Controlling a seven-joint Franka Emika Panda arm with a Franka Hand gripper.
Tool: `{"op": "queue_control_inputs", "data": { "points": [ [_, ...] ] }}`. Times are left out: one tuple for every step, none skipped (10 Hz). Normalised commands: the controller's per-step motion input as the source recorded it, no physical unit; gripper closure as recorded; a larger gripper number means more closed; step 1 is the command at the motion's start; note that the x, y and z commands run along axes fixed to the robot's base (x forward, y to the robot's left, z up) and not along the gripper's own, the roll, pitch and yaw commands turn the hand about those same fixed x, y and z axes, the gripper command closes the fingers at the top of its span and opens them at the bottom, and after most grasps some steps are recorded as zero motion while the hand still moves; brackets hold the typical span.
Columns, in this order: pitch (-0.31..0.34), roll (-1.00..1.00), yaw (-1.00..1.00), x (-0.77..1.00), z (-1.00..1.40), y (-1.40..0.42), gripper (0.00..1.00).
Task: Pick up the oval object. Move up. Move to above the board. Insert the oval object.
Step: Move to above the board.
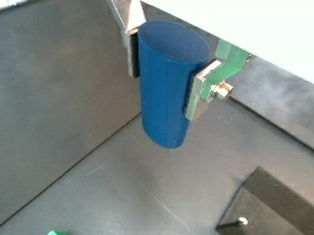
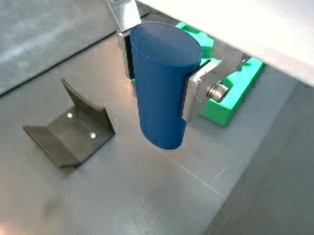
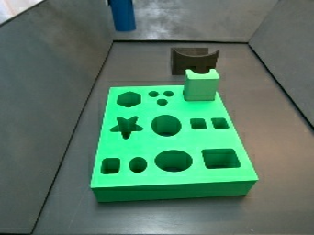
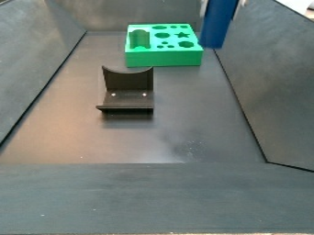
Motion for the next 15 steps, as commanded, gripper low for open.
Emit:
{"op": "queue_control_inputs", "data": {
  "points": [
    [0.083, 0.10, 0.03, 0.14, 1.00, -0.08, 1.00],
    [0.079, 0.10, 0.03, 0.13, 1.00, -0.08, 1.00],
    [0.082, 0.09, 0.03, 0.12, 1.00, -0.08, 1.00],
    [0.082, 0.09, 0.03, 0.12, 1.00, -0.07, 1.00],
    [0.082, 0.08, 0.03, 0.10, 1.00, -0.07, 1.00],
    [0.079, 0.08, 0.03, 0.10, 1.00, -0.07, 1.00],
    [0.080, 0.07, 0.03, 0.09, 1.00, -0.06, 1.00],
    [0.081, 0.07, 0.03, 0.07, 1.00, -0.05, 1.00],
    [0.080, 0.06, 0.03, 0.06, 1.00, -0.05, 1.00],
    [0.078, 0.06, 0.03, 0.05, 0.95, -0.05, 1.00],
    [0.078, 0.05, 0.03, 0.03, 0.79, -0.04, 1.00],
    [0.079, 0.04, 0.03, 0.02, 0.58, -0.03, 1.00],
    [0.079, 0.04, 0.03, 0.01, 0.42, -0.02, 1.00],
    [0.081, 0.04, 0.03, 0.01, 0.21, -0.02, 1.00],
    [0.607, -0.04, 0.06, 0.27, -0.19, -1.00, 1.00]
  ]
}}
